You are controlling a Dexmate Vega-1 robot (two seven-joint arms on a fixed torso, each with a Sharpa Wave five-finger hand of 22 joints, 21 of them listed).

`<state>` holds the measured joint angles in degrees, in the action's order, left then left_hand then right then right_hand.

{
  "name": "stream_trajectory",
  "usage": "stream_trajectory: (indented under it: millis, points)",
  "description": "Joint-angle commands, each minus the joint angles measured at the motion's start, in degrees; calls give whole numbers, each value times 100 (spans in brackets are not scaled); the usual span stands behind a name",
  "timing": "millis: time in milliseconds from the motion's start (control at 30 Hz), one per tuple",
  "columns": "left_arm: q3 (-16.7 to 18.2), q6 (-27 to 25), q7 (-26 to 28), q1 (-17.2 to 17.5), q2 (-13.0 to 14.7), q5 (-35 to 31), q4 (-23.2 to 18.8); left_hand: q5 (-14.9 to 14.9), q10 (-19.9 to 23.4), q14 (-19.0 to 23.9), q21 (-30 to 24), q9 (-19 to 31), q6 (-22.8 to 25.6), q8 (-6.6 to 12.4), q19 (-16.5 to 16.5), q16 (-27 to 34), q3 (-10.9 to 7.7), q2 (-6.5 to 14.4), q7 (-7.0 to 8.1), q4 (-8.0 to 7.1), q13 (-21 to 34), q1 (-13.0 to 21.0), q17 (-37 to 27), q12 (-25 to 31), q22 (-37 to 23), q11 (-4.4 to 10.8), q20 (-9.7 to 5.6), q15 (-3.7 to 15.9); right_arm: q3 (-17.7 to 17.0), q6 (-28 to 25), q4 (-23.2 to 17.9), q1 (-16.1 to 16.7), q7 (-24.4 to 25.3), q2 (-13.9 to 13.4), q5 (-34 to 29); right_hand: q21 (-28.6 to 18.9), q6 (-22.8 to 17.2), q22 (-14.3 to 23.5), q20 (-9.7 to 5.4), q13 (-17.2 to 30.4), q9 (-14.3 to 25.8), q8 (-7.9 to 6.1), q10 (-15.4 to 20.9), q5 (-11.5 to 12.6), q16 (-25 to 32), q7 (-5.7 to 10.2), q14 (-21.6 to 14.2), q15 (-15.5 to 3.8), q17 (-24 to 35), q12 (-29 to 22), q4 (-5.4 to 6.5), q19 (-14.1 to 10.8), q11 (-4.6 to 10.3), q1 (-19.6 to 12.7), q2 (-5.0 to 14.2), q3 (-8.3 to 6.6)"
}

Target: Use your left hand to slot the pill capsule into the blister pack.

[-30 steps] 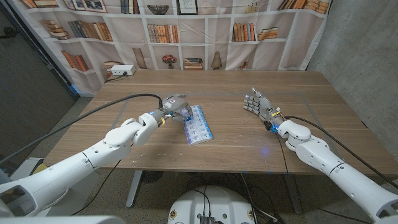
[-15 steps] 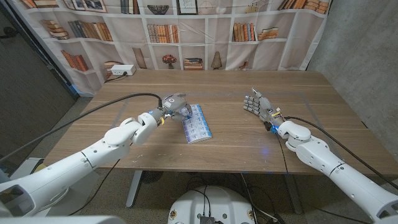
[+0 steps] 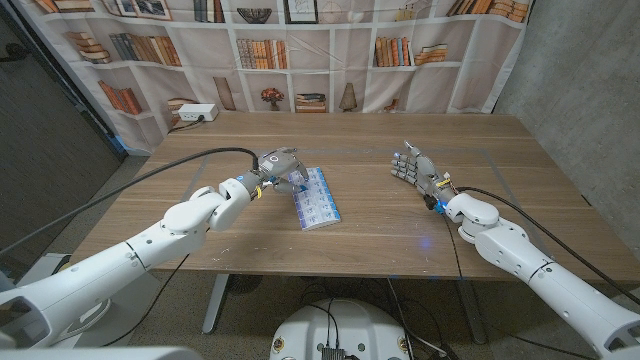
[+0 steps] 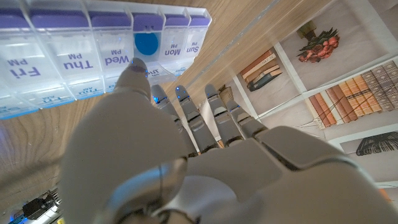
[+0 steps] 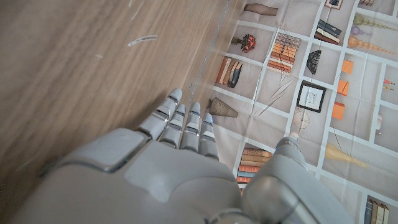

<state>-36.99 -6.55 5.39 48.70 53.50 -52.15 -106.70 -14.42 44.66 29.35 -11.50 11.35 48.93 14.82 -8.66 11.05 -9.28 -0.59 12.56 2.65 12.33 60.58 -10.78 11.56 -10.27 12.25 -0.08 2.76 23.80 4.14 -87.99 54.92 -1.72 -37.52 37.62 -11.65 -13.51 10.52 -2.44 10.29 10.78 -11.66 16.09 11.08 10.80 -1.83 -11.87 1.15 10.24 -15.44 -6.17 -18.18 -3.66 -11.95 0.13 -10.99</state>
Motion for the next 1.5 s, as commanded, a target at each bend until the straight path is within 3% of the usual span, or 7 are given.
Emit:
stream_trajectory:
  millis: [33,467,667,767,900,1500]
  points:
    - [94,35,-97,-14,28,94,-77,-56,247,132,-20,-7,155,23,2,64,3,13,-37,-56,-5,-77,-6,70,-24,1,2,827,33,46,104,-98,-40,55,-39,-9,-44,13,-42,31,24,17,37,21,4,11,-15,11,23,20,9,-36,-12,-4,42,21]
    - [120,86,-164,-34,15,178,-67,-95,619,218,-26,-21,-6,-99,10,79,6,177,6,-266,-54,-353,-5,84,-29,-10,-7,798,47,61,163,-171,-67,81,-67,-8,-41,14,-34,32,24,19,39,22,2,11,-18,12,23,33,8,-35,-11,-4,44,24]
    - [90,75,-197,-47,25,88,-81,-103,625,151,-8,-3,144,-42,80,46,9,246,-18,-360,-60,-474,-2,46,-30,-10,23,763,54,84,200,-187,-99,97,-64,-8,-40,14,-32,32,25,20,45,22,0,18,-16,10,23,37,8,-35,-23,-3,47,26]
    - [92,71,-220,-44,32,81,-92,-99,588,112,-9,4,797,215,121,27,0,241,-130,-401,-19,-527,5,14,-28,-8,29,762,56,91,204,-187,-105,97,-67,-8,-40,14,-32,33,25,20,43,22,0,13,-16,6,23,41,8,-35,-19,-2,49,27]
    - [110,60,-222,-27,45,82,-109,-92,426,90,-14,-20,1194,361,141,20,-19,248,-306,-422,14,-542,-2,-31,-30,-13,41,734,52,91,197,-179,-99,93,-67,-7,-42,14,-29,33,25,19,46,22,1,24,-21,7,24,45,9,-35,-16,-1,50,28]
    - [120,-94,-67,133,35,-39,-165,-80,306,83,-17,-71,1413,400,169,29,-35,244,-632,-467,60,-587,-4,-15,-30,-10,58,739,62,38,205,-178,-177,57,-31,-7,-45,15,-29,34,26,19,56,23,-2,35,-21,13,24,63,10,-35,-16,2,58,34]
